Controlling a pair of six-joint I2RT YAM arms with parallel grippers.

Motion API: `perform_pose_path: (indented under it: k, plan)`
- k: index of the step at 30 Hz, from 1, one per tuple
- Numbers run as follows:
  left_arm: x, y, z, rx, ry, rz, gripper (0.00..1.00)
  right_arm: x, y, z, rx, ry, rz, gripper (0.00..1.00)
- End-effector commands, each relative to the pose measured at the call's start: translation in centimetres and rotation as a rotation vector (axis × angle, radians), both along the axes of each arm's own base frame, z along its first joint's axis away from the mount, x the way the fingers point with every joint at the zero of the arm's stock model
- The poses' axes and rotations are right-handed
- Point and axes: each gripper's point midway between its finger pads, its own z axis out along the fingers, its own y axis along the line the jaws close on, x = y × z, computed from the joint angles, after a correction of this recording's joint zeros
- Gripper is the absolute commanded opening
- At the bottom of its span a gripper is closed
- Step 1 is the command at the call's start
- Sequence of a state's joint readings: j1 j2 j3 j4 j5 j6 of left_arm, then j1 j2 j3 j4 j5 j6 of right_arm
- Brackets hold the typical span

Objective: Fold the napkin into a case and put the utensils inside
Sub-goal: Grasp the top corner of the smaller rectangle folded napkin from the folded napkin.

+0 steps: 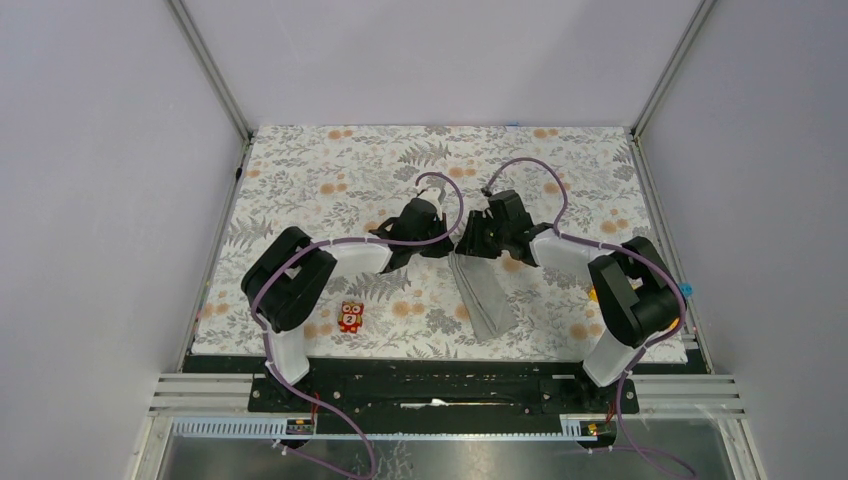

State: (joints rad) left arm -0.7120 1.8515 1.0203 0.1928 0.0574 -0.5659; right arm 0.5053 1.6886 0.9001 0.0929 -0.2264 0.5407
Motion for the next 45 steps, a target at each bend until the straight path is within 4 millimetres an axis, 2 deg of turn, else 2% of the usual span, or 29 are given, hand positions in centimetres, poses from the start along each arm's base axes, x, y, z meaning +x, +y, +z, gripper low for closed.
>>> perform_pose_path:
  k: [1, 8, 13, 20, 23, 27, 32, 37, 45]
  plan:
    - [0.6, -0.7, 3.2, -0.077, -0.064, -0.009, 0.00, 0.9, 0.8, 2.7, 0.038, -0.082, 0.049, 0.45]
    - [0.5, -0.8, 3.4, -0.083, -0.064, -0.017, 0.00, 1.5, 1.0, 2.9, 0.031, -0.087, 0.056, 0.46]
    - [0.5, -0.8, 3.3, -0.081, -0.064, -0.017, 0.00, 1.3, 1.2, 4.6, 0.050, -0.111, 0.065, 0.48]
    - [0.5, -1.0, 3.3, -0.086, -0.060, -0.023, 0.00, 1.4, 1.1, 3.8, 0.029, -0.091, 0.061, 0.46]
    - [0.5, -1.0, 3.4, -0.087, -0.061, -0.023, 0.00, 1.6, 1.1, 3.4, 0.030, -0.085, 0.055, 0.39]
    - [0.6, -1.1, 3.7, -0.095, -0.066, -0.026, 0.00, 1.8, 1.6, 2.7, 0.042, -0.053, 0.046, 0.18]
    - [0.6, -1.4, 4.3, -0.116, -0.080, -0.030, 0.00, 1.6, 1.4, 1.1, 0.051, 0.004, -0.013, 0.04]
    - [0.3, -1.2, 5.1, -0.146, -0.107, -0.035, 0.00, 1.7, 0.4, -0.3, 0.046, 0.049, -0.130, 0.00]
    - [-0.5, -1.5, 5.3, -0.185, -0.085, -0.050, 0.00, 2.5, 2.4, -2.2, 0.143, 0.115, -0.157, 0.00]
